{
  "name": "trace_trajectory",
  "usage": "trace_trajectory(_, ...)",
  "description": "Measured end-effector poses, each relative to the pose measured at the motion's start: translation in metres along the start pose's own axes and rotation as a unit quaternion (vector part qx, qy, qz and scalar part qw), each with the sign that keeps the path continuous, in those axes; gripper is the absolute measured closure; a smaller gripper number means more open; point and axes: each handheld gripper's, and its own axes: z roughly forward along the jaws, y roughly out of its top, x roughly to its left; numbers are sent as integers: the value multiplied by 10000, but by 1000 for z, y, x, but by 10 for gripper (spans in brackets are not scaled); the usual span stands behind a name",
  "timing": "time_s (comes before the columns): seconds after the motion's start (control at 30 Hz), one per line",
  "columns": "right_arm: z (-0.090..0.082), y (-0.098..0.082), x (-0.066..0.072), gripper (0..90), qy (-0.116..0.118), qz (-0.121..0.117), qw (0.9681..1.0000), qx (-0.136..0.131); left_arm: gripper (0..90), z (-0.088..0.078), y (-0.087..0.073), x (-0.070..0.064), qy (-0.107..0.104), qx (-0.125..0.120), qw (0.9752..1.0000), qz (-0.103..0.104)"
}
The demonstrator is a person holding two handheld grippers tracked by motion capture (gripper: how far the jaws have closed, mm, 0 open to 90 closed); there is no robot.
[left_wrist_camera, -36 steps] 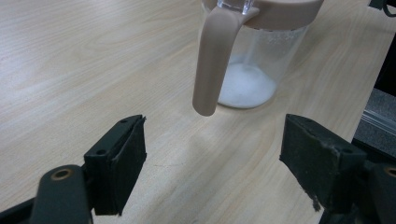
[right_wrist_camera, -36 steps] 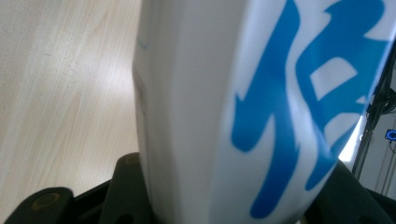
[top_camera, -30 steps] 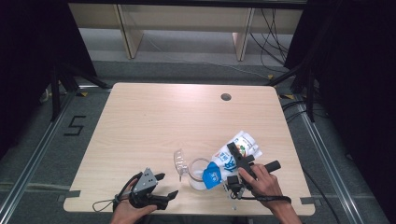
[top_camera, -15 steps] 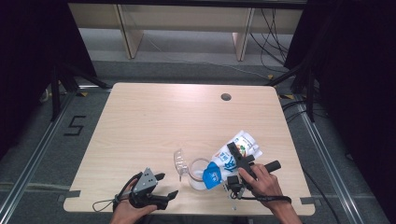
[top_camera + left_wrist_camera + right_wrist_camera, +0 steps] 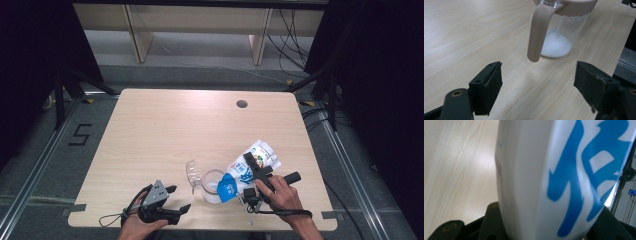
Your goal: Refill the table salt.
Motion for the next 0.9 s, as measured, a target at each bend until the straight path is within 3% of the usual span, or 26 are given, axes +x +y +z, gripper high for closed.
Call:
trace_trajectory(0.03, 0, 0, 0, 558, -1, -5, 10000, 1, 218, 0, 0, 1, 19, 50, 10000, 61)
trace_trajectory(0.1, 0, 0, 0, 560, -12, -53, 10000, -13, 218, 1, 0, -2, -43, -80, 9999, -91)
trace_trajectory(0.2, 1, 1, -3, 562, -25, -192, 9998, -40, 218, 0, 0, 1, 17, 49, 10000, 59)
trace_trajectory(0.27, 0, 0, 0, 563, -10, -66, 10000, 16, 218, 1, 0, -2, -40, -82, 9999, -87)
trace_trajectory(0.37, 0, 0, 0, 565, -14, -83, 10000, 8, 218, 1, 0, -2, -34, -84, 9999, -89)
trace_trajectory(0.4, 1, 0, -2, 566, -40, -224, 9997, -39, 218, 1, 0, -2, -41, -79, 9999, -85)
trace_trajectory(0.47, 1, 1, -3, 567, -38, -184, 9998, -33, 218, 0, 0, 0, -40, -65, 10000, 37)
trace_trajectory(0.57, 1, 0, -1, 568, -33, -94, 9999, -11, 218, 1, 0, -1, -36, -77, 9999, -75)
trace_trajectory(0.67, 2, 1, -5, 570, -77, -359, 9993, -104, 218, 0, 0, 0, -30, -65, 10000, 39)
trace_trajectory(0.7, 2, 1, -5, 570, -77, -347, 9993, -99, 218, 0, 0, -1, -30, -69, 9999, -71)
trace_trajectory(0.77, 1, 0, -2, 572, -39, -184, 9998, -25, 218, 0, 0, -1, -42, -63, 10000, -40)
trace_trajectory(0.9, 1, 0, -3, 577, -39, -172, 9998, -25, 218, 0, 0, -1, -25, -66, 10000, -17)
